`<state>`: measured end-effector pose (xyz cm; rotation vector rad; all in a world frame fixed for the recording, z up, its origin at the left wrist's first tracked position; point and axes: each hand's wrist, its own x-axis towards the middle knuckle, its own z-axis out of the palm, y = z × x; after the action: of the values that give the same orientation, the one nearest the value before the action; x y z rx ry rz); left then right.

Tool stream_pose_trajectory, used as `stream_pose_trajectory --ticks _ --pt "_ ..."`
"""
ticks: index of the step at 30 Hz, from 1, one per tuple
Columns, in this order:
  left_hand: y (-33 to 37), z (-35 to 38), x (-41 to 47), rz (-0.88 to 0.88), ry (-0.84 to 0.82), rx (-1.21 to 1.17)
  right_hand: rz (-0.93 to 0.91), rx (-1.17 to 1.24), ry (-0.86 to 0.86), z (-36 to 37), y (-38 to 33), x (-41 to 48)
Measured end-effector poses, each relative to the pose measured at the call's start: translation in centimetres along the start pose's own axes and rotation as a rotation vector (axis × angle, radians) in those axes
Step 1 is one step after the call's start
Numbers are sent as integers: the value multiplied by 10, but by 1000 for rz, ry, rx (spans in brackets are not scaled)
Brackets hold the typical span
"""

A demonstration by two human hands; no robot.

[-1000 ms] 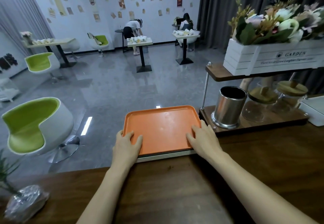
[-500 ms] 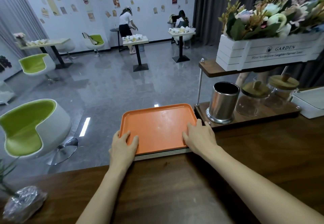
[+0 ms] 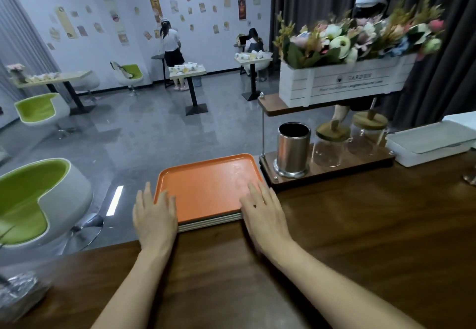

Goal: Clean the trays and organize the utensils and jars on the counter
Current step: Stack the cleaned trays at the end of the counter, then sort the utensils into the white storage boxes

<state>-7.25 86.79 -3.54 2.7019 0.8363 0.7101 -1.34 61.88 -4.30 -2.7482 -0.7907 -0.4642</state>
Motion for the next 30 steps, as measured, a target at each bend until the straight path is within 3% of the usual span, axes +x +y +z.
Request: stream_pose_trajectory --ticks 2,4,12,16,20,30 --pt "15 -2 -25 91 130 -54 -13 71 -5 -5 18 -39" --pt "47 -2 -66 167 147 -125 35 105 -50 -11 46 -70" --pt "227 17 -218 215 -287 -467 303 251 -193 -88 202 -183" --pt "306 28 -282 177 -409 -487 347 297 -283 -124 282 -243" --pt "377 46 -329 227 -413 -456 297 248 -289 -148 345 -275" --pt "422 67 -334 91 -391 -422 331 492 -276 -163 427 -268"
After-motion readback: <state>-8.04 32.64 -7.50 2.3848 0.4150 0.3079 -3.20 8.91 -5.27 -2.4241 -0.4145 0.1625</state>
